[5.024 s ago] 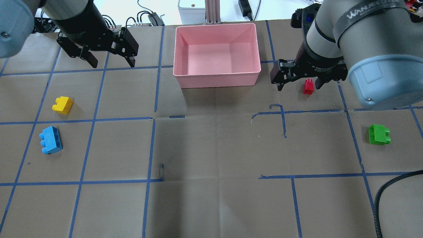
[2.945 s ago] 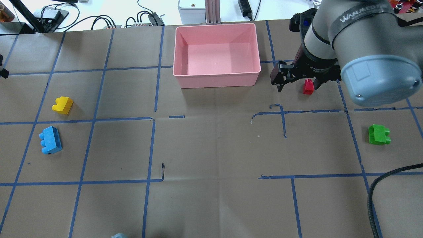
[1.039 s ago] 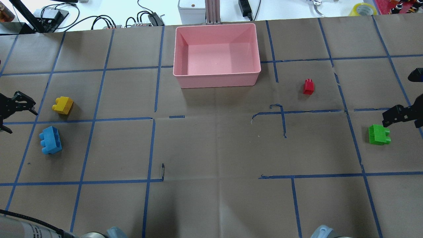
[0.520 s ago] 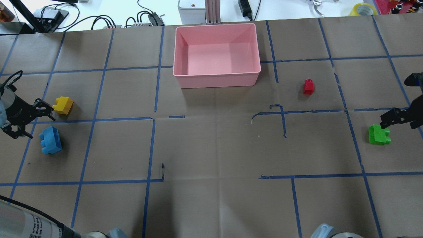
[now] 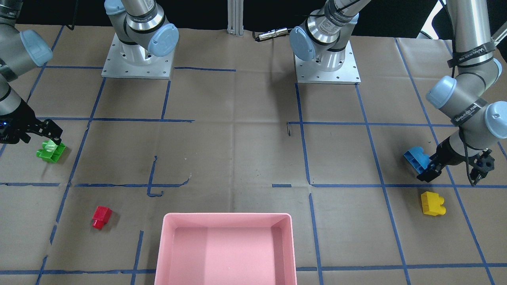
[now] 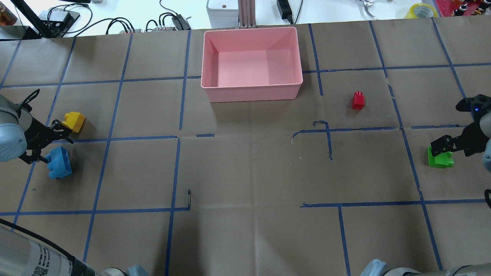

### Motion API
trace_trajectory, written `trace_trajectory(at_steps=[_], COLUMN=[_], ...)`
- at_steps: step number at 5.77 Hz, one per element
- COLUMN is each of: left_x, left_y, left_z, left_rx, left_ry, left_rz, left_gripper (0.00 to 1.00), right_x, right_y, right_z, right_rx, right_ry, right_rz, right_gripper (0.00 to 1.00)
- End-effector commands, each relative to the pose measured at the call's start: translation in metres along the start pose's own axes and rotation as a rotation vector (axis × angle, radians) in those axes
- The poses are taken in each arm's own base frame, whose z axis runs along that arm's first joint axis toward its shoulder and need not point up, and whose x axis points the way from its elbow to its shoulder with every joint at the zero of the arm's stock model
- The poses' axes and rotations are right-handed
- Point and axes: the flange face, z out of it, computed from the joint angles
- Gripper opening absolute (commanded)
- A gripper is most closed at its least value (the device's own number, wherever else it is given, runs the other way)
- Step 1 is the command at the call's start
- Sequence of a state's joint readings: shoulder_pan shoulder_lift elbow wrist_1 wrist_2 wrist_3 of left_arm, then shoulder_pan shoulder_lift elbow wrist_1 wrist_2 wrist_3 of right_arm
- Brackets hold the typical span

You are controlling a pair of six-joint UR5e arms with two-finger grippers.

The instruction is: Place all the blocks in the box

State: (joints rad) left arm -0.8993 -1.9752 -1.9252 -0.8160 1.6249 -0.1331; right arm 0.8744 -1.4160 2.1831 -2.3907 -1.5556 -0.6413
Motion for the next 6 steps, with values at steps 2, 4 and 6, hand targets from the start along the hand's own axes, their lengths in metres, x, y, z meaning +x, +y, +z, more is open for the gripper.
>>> trace_trajectory(at_steps=[2, 4, 6], left_x=[-0.009, -0.009, -0.010], left_y=[0.005, 0.011, 0.010], left_z=[0.001, 0.013, 0.012], left_rx=[-0.003, -0.027, -0.025], left_ry=[-0.040, -0.039, -0.042], left_rz=[0.041, 0.063, 0.081], left_gripper=[0.99, 0.99, 0.94], right_x=[0.002, 0.003, 0.005], right_y=[-0.003, -0.002, -0.005], right_z=[0.025, 0.041, 0.037], right_rx=[-0.011, -0.030, -0.018], right_ry=[-0.010, -0.030, -0.021], right_rz=[0.000, 0.001, 0.001], right_gripper=[0.99, 0.99, 0.98])
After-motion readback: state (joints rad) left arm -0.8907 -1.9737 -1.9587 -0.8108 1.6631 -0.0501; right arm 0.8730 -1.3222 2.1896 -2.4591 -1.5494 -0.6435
